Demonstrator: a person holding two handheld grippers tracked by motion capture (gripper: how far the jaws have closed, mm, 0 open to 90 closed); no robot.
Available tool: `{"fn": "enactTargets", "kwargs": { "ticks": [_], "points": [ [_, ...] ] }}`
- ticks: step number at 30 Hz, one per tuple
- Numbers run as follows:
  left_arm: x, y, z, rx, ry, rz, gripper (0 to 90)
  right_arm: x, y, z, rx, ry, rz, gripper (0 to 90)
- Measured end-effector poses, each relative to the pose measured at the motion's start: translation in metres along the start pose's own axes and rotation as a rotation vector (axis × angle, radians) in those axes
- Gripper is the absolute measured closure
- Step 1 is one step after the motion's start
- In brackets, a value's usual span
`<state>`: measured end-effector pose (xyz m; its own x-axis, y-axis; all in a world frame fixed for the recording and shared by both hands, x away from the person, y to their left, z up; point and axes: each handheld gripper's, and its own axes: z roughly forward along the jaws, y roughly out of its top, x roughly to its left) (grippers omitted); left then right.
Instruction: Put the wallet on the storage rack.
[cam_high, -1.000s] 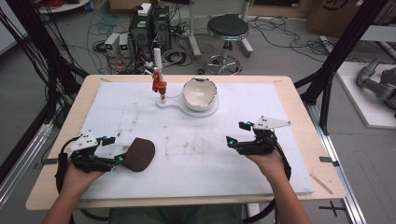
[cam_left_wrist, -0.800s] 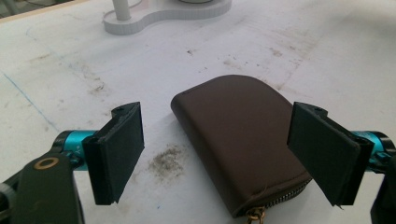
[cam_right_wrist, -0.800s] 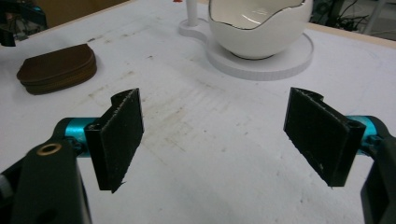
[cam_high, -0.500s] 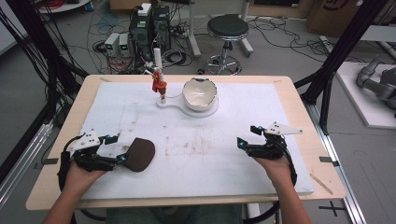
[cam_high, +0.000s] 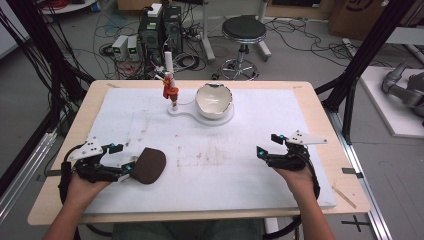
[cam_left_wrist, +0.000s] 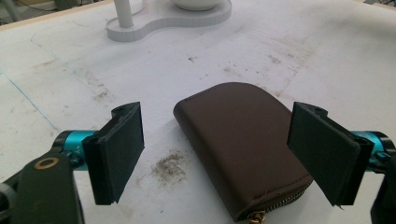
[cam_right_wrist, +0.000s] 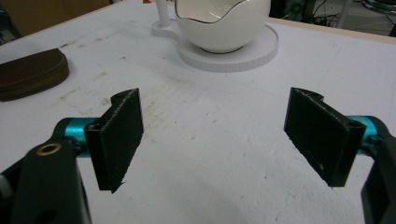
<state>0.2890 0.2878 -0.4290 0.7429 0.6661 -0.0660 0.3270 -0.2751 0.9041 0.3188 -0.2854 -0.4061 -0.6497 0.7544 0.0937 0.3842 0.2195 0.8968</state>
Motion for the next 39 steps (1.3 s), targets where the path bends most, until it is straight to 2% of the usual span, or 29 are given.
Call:
{"fn": "enactTargets", "kwargs": {
  "ticks": [13, 21, 25, 29, 33, 39],
  "points": [
    [-0.003, -0.003, -0.007, 0.006, -0.006, 0.007, 18.7, 0.004, -0.001, 0.005, 0.026, 0.012, -0.022, 20.2],
    [-0.002, -0.01, -0.011, 0.04, -0.061, 0.02, 18.8, 0.005, 0.0, 0.013, 0.045, 0.019, -0.034, 20.2],
    [-0.004, -0.014, -0.011, 0.068, -0.091, 0.034, 20.0, 0.005, 0.001, 0.015, 0.047, 0.019, -0.03, 20.2],
    [-0.006, -0.018, -0.011, 0.096, -0.103, 0.047, 22.1, 0.006, 0.002, 0.018, 0.051, 0.023, -0.033, 20.1],
    [-0.007, -0.023, -0.009, 0.129, -0.124, 0.067, 27.0, 0.007, 0.002, 0.021, 0.053, 0.023, -0.036, 20.2],
    [-0.008, -0.029, -0.005, 0.215, -0.145, 0.101, 35.7, 0.006, 0.002, 0.023, 0.059, 0.023, -0.036, 20.2]
  ]
}}
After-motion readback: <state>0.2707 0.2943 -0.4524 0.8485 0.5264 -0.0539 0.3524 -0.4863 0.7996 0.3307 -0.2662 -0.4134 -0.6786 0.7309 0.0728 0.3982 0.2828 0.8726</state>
